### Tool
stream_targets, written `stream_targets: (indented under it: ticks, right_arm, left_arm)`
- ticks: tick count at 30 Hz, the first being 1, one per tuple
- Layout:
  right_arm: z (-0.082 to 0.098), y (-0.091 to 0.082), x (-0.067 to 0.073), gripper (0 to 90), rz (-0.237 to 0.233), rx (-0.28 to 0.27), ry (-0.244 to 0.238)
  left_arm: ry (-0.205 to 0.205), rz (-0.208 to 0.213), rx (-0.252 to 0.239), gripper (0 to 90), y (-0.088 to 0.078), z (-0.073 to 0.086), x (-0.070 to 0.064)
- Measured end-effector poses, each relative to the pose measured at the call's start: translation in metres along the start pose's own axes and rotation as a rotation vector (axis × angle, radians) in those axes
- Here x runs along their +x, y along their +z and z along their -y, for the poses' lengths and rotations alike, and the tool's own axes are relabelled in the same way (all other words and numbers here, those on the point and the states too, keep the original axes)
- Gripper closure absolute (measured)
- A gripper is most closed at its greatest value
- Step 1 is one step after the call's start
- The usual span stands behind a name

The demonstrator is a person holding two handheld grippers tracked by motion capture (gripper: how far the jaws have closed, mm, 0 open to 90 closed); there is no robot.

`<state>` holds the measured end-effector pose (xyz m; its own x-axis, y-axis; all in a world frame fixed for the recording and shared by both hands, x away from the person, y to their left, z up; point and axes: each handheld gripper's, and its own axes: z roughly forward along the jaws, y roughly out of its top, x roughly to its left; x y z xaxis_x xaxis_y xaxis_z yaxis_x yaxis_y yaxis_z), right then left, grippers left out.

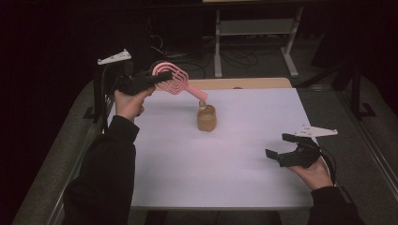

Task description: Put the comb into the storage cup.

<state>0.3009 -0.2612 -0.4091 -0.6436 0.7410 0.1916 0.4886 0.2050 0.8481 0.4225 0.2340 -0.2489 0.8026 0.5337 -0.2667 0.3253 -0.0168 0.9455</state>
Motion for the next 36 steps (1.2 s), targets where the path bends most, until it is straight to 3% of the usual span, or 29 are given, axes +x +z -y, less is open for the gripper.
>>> stream_targets:
  ticks: [23,36]
  right_arm:
    - [0.009,-0.001,0.0,0.0,0.008,0.0,0.003]
    - [0.009,-0.002,0.0,0.0,0.004,-0.001,0.002]
  left_arm:
    - [-0.023,0.001,0.037,63.3,0.016,0.022,0.004]
    - [-0.005,-0.003,0.087,63.4,0.024,0.027,0.002]
